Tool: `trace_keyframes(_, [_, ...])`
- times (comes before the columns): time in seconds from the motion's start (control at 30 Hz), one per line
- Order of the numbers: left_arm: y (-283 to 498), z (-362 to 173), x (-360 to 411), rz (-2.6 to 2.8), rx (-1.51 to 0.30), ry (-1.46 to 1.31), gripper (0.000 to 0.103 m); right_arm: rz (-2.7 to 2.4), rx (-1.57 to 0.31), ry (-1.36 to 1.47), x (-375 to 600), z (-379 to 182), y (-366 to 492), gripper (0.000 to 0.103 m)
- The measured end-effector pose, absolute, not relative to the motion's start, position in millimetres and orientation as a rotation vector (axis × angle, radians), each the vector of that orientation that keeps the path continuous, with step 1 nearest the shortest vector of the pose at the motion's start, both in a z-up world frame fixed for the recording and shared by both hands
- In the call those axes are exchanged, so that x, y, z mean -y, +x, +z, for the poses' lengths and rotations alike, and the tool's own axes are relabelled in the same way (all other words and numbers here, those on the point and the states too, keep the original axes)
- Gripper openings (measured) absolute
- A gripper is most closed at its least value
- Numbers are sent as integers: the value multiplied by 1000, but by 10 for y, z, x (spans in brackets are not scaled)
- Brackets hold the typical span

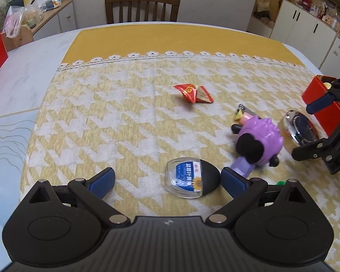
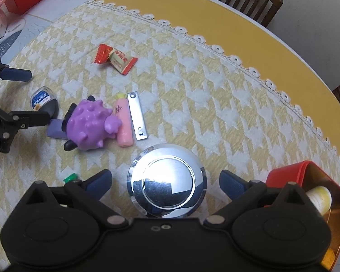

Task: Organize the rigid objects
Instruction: 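Move the right gripper to the silver round tin while the left gripper approaches the lip balm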

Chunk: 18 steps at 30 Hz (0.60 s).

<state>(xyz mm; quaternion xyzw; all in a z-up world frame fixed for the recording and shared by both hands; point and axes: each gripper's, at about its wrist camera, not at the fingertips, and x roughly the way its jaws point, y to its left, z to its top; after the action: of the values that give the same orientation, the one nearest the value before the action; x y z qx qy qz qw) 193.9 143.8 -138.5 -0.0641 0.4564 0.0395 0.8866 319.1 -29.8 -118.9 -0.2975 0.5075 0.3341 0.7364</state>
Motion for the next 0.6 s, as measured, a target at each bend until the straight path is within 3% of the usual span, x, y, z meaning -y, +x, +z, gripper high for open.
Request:
trace_keyframes(0.4, [1908,-1418,-1297,80,-904,-37,86,697,-1138,-615,353,-1272,3249,93])
trace_keyframes(0.6, [1879,-1402,-1245,67,-889,-13,72,696,-1141,-603,341,-1302,3220,85])
